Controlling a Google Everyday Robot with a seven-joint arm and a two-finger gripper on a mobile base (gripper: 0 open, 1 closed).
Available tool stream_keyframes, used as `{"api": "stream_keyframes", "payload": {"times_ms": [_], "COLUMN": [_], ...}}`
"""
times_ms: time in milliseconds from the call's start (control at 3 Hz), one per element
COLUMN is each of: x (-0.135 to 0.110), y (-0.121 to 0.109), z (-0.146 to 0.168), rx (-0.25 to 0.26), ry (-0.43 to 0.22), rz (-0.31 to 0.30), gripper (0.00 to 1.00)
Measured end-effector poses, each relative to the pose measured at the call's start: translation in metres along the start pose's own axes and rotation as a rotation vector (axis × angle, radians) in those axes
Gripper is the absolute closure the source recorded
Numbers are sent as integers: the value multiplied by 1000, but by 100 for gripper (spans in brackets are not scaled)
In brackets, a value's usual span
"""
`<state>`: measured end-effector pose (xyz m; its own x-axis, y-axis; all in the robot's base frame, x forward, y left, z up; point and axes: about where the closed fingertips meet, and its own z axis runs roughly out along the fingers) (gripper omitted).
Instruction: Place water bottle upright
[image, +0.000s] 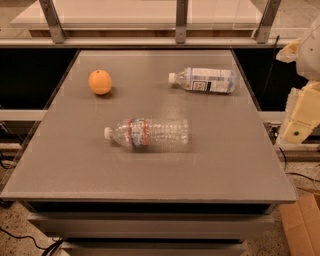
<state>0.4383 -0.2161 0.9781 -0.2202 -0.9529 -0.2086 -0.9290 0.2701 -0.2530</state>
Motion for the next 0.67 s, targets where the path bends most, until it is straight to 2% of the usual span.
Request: {"api": "stream_keyframes", "payload": {"times_ms": [333, 667], "x": [-1, -20], "y": [0, 4], "z": [-1, 0], "rx": [4, 4], "ry": [1, 8], "rz": [2, -42], "gripper": [0, 0]}}
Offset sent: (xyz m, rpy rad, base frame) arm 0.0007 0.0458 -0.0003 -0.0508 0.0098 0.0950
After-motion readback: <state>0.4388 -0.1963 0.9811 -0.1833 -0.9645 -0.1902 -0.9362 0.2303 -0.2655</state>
